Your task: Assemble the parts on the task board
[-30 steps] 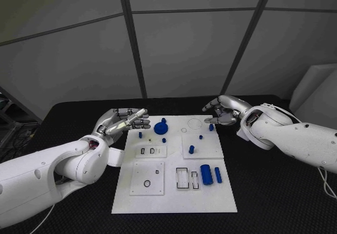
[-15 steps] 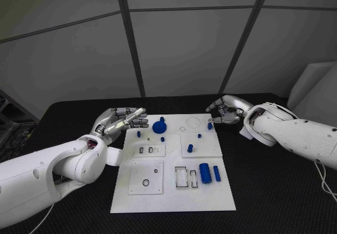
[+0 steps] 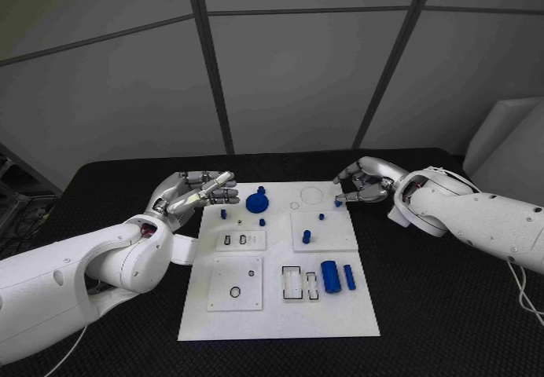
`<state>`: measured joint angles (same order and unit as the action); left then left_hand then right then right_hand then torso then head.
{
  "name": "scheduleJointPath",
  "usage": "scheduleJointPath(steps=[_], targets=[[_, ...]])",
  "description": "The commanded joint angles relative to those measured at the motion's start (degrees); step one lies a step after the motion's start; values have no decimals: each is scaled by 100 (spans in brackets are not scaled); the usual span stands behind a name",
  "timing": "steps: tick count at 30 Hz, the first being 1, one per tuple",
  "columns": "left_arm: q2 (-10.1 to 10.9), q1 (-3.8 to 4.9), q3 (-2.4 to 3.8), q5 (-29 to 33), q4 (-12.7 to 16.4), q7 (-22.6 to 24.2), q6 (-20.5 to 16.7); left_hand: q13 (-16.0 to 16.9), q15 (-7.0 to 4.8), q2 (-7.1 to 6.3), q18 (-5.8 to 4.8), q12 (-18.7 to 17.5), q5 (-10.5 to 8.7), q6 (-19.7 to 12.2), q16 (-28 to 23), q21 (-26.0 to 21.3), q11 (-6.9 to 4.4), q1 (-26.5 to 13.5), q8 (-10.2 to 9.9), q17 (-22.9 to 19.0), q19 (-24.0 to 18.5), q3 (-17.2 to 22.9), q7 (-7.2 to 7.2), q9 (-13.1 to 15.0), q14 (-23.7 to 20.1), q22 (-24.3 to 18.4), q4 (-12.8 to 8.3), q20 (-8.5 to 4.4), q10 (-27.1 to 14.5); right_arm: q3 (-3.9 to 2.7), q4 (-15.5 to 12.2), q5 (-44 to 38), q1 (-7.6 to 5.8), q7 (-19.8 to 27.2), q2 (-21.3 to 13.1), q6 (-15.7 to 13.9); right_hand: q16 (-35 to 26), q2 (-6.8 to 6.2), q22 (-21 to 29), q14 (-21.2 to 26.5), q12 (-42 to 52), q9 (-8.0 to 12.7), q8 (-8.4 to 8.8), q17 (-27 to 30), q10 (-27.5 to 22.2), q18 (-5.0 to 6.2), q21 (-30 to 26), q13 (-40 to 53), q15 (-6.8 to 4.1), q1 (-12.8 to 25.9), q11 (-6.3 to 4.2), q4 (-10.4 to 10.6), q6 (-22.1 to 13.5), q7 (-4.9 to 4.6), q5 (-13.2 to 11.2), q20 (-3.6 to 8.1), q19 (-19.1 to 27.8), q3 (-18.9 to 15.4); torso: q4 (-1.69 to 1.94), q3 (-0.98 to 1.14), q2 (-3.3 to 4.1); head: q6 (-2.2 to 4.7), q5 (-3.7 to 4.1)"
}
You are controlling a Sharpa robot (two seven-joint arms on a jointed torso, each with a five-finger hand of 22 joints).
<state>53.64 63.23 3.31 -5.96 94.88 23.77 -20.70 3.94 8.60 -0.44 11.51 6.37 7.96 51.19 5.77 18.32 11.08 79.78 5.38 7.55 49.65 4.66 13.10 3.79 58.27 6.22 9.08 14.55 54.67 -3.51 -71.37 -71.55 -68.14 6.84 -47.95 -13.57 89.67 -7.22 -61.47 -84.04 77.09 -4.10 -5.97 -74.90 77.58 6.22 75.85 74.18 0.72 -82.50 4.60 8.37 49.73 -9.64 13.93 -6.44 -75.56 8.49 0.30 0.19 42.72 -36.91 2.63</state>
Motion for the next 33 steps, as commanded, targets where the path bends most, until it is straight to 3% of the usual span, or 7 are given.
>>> scheduleJointPath(steps=[1,23,33], targets=[[-9,6,5,-30,-5,52,68,0,6,56,-104,-37,-20,3,-22,-27,19,-13,-25,9,23,1,111,-2,-6,-9,-28,9,-2,-3,3,-31,12,39,8,137,-36,4,8,-555,-31,8,23,-1342,-44,-76,-39,-9,-34,-17,12,-1,-26,-5,-4,2,26,-45,-2,1,1,-11,-10],[-22,3,5,-30,-38,42,63,1,5,58,-104,-36,-20,8,-28,-29,17,-10,-27,13,25,4,108,-1,-2,-12,-38,8,5,-3,61,-46,137,21,-1,247,-33,65,-5,-557,4,-16,-36,-1349,-10,-78,-34,33,-17,26,28,10,96,-23,100,-13,18,-111,-2,1,-5,-64,5],[-30,2,5,-30,-45,40,66,1,5,58,-104,-36,-20,8,-28,-29,17,-10,-27,13,25,4,108,-1,-2,-12,-38,8,5,-3,139,-45,139,20,32,239,-23,209,-45,-563,50,-35,-101,-1375,36,-84,-12,85,-15,-15,29,-14,243,-27,117,-17,-7,-71,4,-1,-4,-75,16]])
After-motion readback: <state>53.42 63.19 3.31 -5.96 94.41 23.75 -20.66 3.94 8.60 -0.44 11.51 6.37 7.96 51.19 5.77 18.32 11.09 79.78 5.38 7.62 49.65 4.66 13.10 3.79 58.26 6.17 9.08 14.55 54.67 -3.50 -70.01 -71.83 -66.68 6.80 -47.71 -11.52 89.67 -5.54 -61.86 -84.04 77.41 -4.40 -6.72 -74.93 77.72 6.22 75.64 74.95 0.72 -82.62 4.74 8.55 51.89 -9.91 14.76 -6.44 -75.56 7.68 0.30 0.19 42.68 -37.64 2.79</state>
